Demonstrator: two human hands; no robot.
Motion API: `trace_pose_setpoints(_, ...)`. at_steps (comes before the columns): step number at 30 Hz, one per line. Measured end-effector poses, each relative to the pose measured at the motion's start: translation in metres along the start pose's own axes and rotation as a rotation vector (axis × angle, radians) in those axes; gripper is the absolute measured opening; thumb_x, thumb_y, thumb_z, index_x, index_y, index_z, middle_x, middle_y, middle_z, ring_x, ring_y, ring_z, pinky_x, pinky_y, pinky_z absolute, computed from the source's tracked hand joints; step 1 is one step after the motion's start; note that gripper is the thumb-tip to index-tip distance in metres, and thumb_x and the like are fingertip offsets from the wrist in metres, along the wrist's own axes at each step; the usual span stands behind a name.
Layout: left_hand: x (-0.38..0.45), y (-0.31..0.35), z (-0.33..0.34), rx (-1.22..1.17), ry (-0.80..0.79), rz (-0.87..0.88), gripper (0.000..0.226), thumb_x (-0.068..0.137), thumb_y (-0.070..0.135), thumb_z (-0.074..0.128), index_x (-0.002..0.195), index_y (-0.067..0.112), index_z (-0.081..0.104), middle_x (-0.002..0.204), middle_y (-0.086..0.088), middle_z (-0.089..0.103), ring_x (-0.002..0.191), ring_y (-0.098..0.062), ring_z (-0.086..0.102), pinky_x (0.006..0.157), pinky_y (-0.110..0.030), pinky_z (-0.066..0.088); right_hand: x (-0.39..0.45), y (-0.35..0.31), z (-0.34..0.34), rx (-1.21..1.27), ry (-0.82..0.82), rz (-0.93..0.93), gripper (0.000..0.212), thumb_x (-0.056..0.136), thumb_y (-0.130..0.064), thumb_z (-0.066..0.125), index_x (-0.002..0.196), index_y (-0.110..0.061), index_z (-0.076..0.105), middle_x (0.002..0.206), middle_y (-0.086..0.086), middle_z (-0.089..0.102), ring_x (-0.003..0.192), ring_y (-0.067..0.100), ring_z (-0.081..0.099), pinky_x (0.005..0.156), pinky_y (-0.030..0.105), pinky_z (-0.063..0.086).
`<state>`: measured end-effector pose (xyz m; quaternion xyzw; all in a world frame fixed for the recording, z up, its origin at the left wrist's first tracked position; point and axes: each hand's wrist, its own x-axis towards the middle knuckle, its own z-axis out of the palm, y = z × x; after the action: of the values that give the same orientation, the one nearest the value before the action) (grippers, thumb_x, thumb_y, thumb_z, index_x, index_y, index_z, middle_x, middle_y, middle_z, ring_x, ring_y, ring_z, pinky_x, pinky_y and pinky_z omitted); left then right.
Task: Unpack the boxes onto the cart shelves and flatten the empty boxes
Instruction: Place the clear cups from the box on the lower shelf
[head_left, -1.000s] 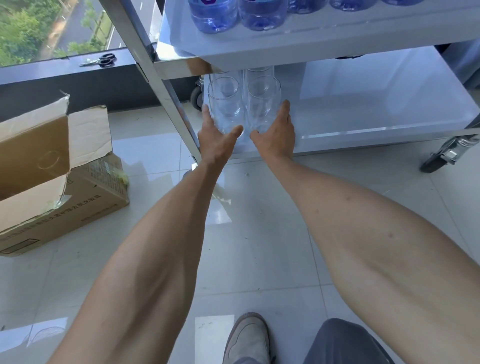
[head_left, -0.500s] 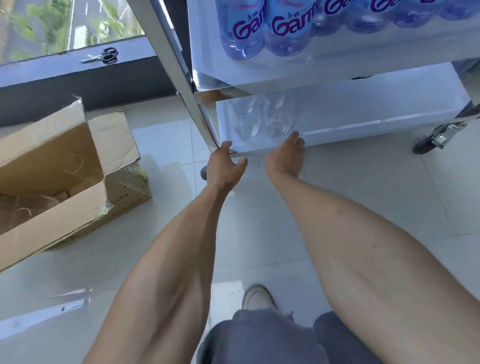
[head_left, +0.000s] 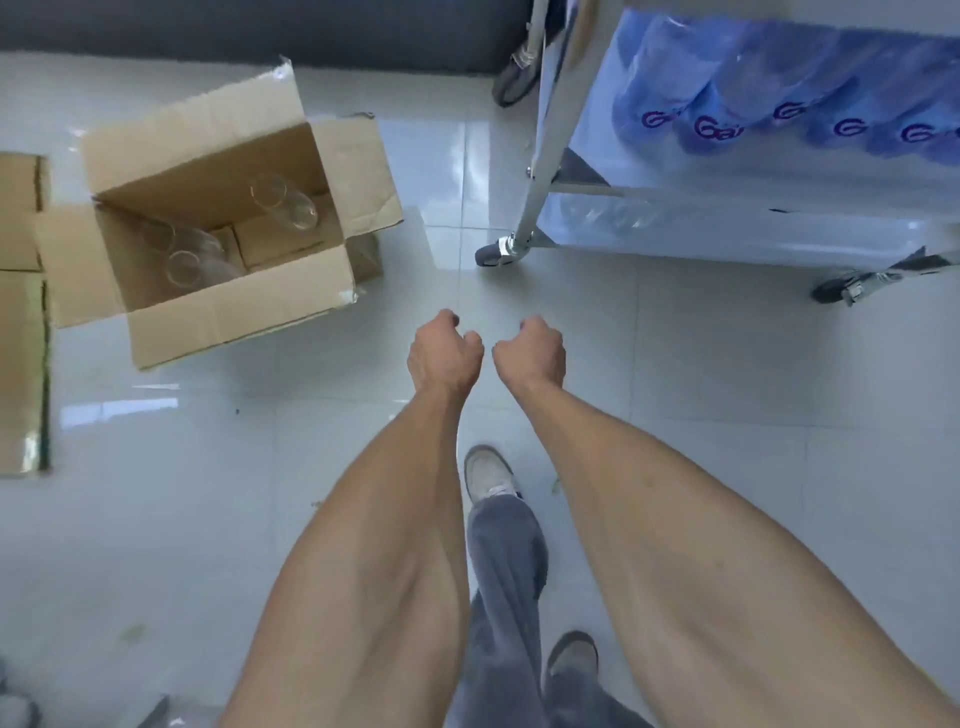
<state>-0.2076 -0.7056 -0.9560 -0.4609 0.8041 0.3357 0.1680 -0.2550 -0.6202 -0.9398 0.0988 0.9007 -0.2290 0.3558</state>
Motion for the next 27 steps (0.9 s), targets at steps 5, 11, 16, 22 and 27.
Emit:
trace_pose_setpoints(5,0.011,-0.038,-0.086,-0.024,0.03,-0.141,0.042,0.09,0.022,0.052,0.131,0.011,0.057,0.121,-0.012,0.066,0.11,-0.033,0.061,0.087,-0.034,0.047,-0.048,-0.073,0.016,-0.18,-0.179,-0.164,0.031,0.087,-0.01,0.055,0.117,-0.01,0.059,0.116,0.014,0.062,0.105,0.034,0.061,0.077,0.028,0.044)
trace_pose_setpoints(11,0.05,-0.061,-0.174,-0.024,0.091,-0.212,0.037,0.091,0.018,0.054,0.127,0.009,0.054,0.122,-0.016,0.062,0.113,-0.036,0.058,0.086,-0.035,0.045,-0.059,-0.161,0.031,-0.214,-0.183,-0.225,0.031,0.086,-0.009,0.053,0.117,-0.009,0.058,0.115,0.013,0.062,0.105,0.033,0.06,0.078,0.03,0.047)
trace_pose_setpoints(16,0.082,-0.08,-0.234,-0.016,0.128,-0.327,0.043,0.088,0.019,0.057,0.129,0.006,0.051,0.125,-0.016,0.059,0.116,-0.036,0.057,0.089,-0.039,0.047,-0.06,-0.227,0.056,-0.255,-0.182,-0.313,0.039,0.085,-0.01,0.055,0.124,-0.01,0.055,0.12,0.013,0.058,0.111,0.032,0.058,0.079,0.031,0.044)
trace_pose_setpoints(22,0.145,-0.102,-0.288,-0.092,0.147,-0.453,0.041,0.088,0.018,0.057,0.125,0.003,0.052,0.126,-0.018,0.059,0.117,-0.036,0.057,0.092,-0.039,0.047,-0.042,-0.305,0.1,-0.275,-0.19,-0.321,0.037,0.084,-0.011,0.057,0.12,-0.011,0.05,0.119,0.013,0.054,0.107,0.031,0.056,0.08,0.034,0.045)
trace_pose_setpoints(27,0.186,-0.129,-0.3,-0.181,0.127,-0.595,0.041,0.087,0.015,0.057,0.124,0.001,0.051,0.126,-0.02,0.058,0.117,-0.039,0.056,0.094,-0.04,0.045,-0.016,-0.354,0.138,-0.303,-0.212,-0.258,0.041,0.086,-0.015,0.062,0.124,-0.009,0.048,0.124,0.013,0.054,0.113,0.029,0.055,0.091,0.037,0.048)
